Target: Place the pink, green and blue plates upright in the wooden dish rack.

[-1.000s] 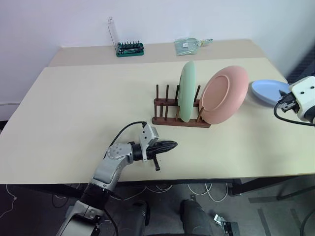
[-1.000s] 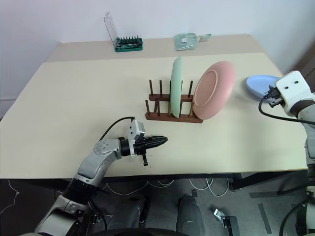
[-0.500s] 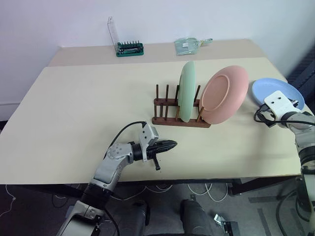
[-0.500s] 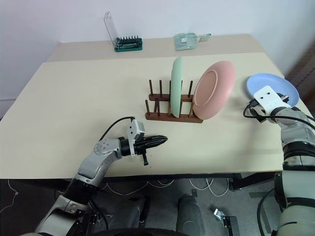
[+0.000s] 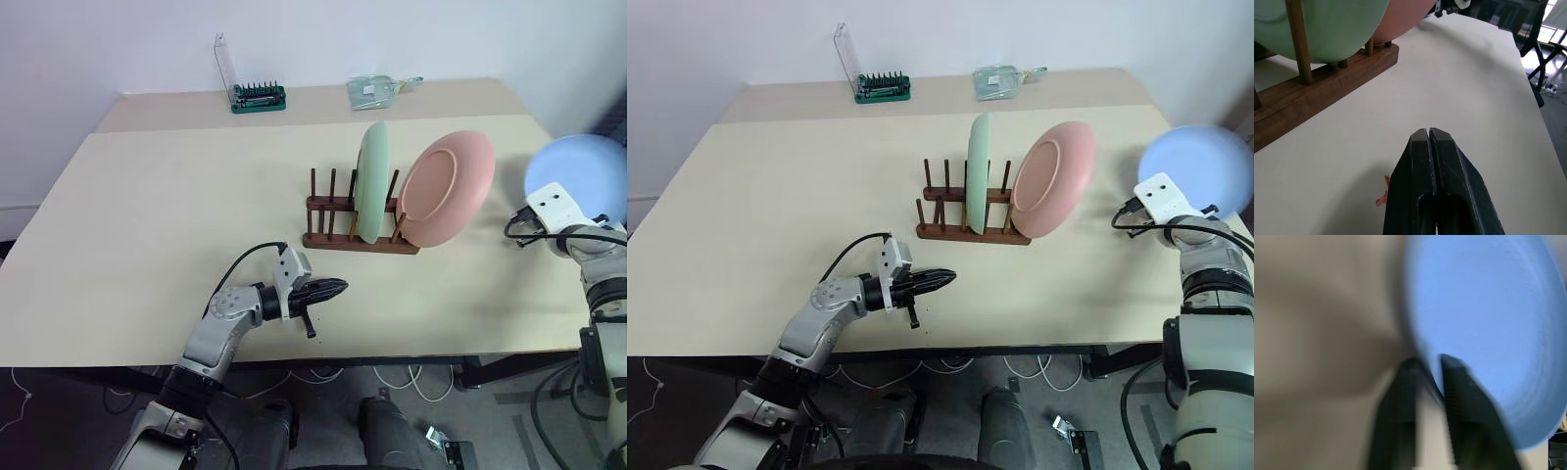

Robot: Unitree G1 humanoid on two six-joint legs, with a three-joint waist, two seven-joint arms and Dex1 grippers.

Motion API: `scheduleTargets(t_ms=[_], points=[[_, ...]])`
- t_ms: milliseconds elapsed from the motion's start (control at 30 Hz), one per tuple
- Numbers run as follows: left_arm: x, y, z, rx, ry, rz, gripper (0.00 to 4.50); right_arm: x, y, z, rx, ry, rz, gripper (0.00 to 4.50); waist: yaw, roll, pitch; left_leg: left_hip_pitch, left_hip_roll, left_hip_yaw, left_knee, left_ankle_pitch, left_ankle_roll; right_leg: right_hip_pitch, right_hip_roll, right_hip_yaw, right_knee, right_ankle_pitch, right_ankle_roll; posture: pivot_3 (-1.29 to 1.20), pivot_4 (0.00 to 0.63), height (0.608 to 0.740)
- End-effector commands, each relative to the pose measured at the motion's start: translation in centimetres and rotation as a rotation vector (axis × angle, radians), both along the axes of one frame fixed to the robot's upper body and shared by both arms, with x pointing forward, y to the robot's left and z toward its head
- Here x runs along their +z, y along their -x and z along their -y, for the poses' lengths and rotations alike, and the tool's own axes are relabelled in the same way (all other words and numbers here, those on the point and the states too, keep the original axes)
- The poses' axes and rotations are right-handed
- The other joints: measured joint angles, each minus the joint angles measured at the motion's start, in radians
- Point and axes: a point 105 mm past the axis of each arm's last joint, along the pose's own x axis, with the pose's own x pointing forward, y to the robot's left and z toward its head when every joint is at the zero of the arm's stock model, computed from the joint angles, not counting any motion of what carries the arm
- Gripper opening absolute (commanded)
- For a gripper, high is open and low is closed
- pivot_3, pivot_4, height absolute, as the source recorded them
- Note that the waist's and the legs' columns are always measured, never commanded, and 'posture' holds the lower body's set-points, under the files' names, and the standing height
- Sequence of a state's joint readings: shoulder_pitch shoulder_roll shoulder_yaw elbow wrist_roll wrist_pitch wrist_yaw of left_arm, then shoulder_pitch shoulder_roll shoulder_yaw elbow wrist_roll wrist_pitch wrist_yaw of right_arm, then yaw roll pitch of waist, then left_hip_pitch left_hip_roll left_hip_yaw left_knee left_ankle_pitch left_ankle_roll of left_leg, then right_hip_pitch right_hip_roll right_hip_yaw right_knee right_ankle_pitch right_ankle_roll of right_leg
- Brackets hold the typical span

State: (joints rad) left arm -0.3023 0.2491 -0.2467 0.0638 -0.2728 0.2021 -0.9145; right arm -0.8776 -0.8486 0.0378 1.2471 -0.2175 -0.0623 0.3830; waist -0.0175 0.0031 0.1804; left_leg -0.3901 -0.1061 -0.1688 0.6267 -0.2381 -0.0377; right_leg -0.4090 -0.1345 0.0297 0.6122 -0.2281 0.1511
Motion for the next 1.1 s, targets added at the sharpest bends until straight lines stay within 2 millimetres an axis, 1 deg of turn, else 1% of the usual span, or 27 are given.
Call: scheduleTargets(t_ms=[33, 200, 333, 367, 433, 467, 500, 533, 567, 600, 633, 700, 767, 833, 900, 1000, 1067, 1100], points=[[1.1, 0.0, 0.0, -0.007, 0.024, 0.05, 0.0, 1.0, 0.0, 0.5, -0.009, 0.001, 0.045, 0.07, -0.001, 0.0, 0.0, 0.0, 0.0, 0.0, 0.0, 0.0, 0.0, 0.0, 0.0, 0.0, 0.0, 0.0, 0.0, 0.0, 0.15, 0.74], [1.1, 0.1, 0.2, -0.012, 0.026, 0.051, 0.0, 1.5, 0.3, 0.6, 0.018, 0.024, 0.07, 0.07, -0.001, 0.0, 0.0, 0.0, 0.0, 0.0, 0.0, 0.0, 0.0, 0.0, 0.0, 0.0, 0.0, 0.0, 0.0, 0.0, 0.15, 0.74], [1.2, 0.3, 0.1, -0.012, 0.026, 0.051, 0.0, 3.0, 0.8, 1.0, 0.049, 0.031, 0.115, 0.07, -0.001, 0.0, 0.0, 0.0, 0.0, 0.0, 0.0, 0.0, 0.0, 0.0, 0.0, 0.0, 0.0, 0.0, 0.0, 0.0, 0.15, 0.74], [1.2, 0.3, 0.1, -0.01, 0.026, 0.051, 0.0, 3.6, 0.9, 0.9, 0.066, 0.021, 0.138, 0.07, -0.001, 0.0, 0.0, 0.0, 0.0, 0.0, 0.0, 0.0, 0.0, 0.0, 0.0, 0.0, 0.0, 0.0, 0.0, 0.0, 0.15, 0.74], [1.2, 0.2, 0.0, -0.001, 0.027, 0.048, 0.0, 5.9, 1.2, 0.7, 0.089, 0.016, 0.234, 0.07, 0.0, 0.001, 0.0, 0.0, 0.0, 0.0, 0.0, 0.0, 0.0, 0.0, 0.0, 0.0, 0.0, 0.0, 0.0, 0.0, 0.15, 0.74], [1.2, 0.3, 0.0, 0.001, 0.028, 0.045, 0.0, 7.2, 1.5, 0.7, 0.086, 0.03, 0.283, 0.07, 0.0, 0.001, 0.0, 0.0, 0.0, 0.0, 0.0, 0.0, 0.0, 0.0, 0.0, 0.0, 0.0, 0.0, 0.0, 0.0, 0.15, 0.74], [1.2, 0.3, -0.1, 0.002, 0.029, 0.044, 0.0, 8.8, 1.9, 0.7, 0.082, 0.051, 0.352, 0.07, 0.0, 0.001, 0.0, 0.0, 0.0, 0.0, 0.0, 0.0, 0.0, 0.0, 0.0, 0.0, 0.0, 0.0, 0.0, 0.0, 0.15, 0.74], [1.2, 0.3, -0.1, 0.003, 0.029, 0.043, 0.0, 9.8, 2.2, 0.6, 0.078, 0.065, 0.395, 0.07, 0.0, 0.001, 0.0, 0.0, 0.0, 0.0, 0.0, 0.0, 0.0, 0.0, 0.0, 0.0, 0.0, 0.0, 0.0, 0.0, 0.15, 0.74], [1.2, 0.3, -0.1, 0.002, 0.03, 0.042, 0.0, 11.7, 2.6, -0.5, 0.11, 0.078, 0.468, 0.07, 0.0, 0.001, 0.0, 0.0, 0.0, 0.0, 0.0, 0.0, 0.0, -0.001, 0.0, 0.0, 0.001, 0.0, 0.0, 0.0, 0.15, 0.74], [1.2, 0.3, -0.1, 0.001, 0.03, 0.042, 0.0, 12.8, 2.9, -1.3, 0.134, 0.083, 0.513, 0.07, 0.0, 0.002, 0.0, 0.0, 0.0, 0.0, 0.0, 0.0, 0.0, -0.001, 0.0, 0.0, 0.001, 0.0, 0.0, 0.0, 0.15, 0.74], [1.2, 0.3, 0.0, -0.001, 0.03, 0.04, 0.0, 14.4, 3.2, -3.0, 0.194, 0.097, 0.569, 0.07, -0.002, 0.002, -0.001, 0.0, 0.0, 0.0, 0.0, 0.0, 0.0, -0.001, 0.0, 0.0, 0.001, 0.0, 0.0, 0.0, 0.15, 0.74], [1.2, 0.2, 0.2, -0.015, 0.03, 0.04, 0.0, 18.5, 4.1, -7.5, 0.343, 0.126, 0.703, 0.07, -0.005, 0.003, -0.001, 0.0, 0.0, 0.001, 0.0, 0.0, 0.0, -0.001, 0.0, 0.0, 0.001, 0.0, 0.0, 0.0, 0.15, 0.74], [1.2, 0.2, 0.4, -0.028, 0.03, 0.042, 0.0, 21.1, 5.1, -10.4, 0.434, 0.138, 0.786, 0.07, -0.005, 0.004, -0.001, 0.0, 0.001, 0.001, 0.0, 0.0, 0.0, -0.001, 0.0, 0.001, 0.002, 0.0, 0.0, 0.0, 0.15, 0.74], [1.3, 0.2, 0.6, -0.035, 0.032, 0.042, 0.0, 23.4, 6.1, -13.9, 0.562, 0.089, 0.859, 0.07, 0.0, 0.004, -0.001, 0.0, 0.001, 0.001, 0.0, 0.0, 0.0, -0.001, 0.0, 0.001, 0.002, 0.0, 0.0, 0.0, 0.15, 0.74], [1.3, 0.2, 0.7, -0.039, 0.035, 0.042, 0.0, 24.9, 7.5, -18.4, 0.761, -0.038, 0.881, 0.07, 0.002, 0.003, -0.001, 0.0, 0.001, 0.0, 0.001, 0.0, 0.0, -0.001, 0.0, 0.001, 0.001, 0.0, 0.0, 0.0, 0.15, 0.74], [1.3, 0.2, 0.7, -0.035, 0.039, 0.042, 0.0, 25.5, 9.7, -23.8, 1.008, -0.282, 0.844, 0.07, 0.005, 0.0, 0.0, -0.001, 0.001, -0.001, 0.0, 0.0, 0.0, -0.001, 0.0, 0.0, 0.0, 0.0, 0.0, 0.0, 0.15, 0.74], [1.4, 0.2, 0.8, -0.032, 0.042, 0.042, 0.0, 25.7, 11.0, -26.1, 1.123, -0.419, 0.81, 0.07, 0.008, 0.0, 0.0, -0.001, 0.001, -0.002, 0.001, 0.0, 0.0, -0.001, 0.0, 0.0, 0.0, 0.0, 0.0, 0.0, 0.15, 0.74], [1.4, 0.2, 0.8, -0.03, 0.043, 0.042, 0.0, 25.7, 11.5, -26.8, 1.155, -0.464, 0.797, 0.07, 0.009, 0.0, 0.0, -0.001, 0.001, -0.002, 0.001, 0.0, 0.0, -0.001, 0.0, 0.0, 0.0, 0.0, 0.0, 0.0, 0.15, 0.74]])
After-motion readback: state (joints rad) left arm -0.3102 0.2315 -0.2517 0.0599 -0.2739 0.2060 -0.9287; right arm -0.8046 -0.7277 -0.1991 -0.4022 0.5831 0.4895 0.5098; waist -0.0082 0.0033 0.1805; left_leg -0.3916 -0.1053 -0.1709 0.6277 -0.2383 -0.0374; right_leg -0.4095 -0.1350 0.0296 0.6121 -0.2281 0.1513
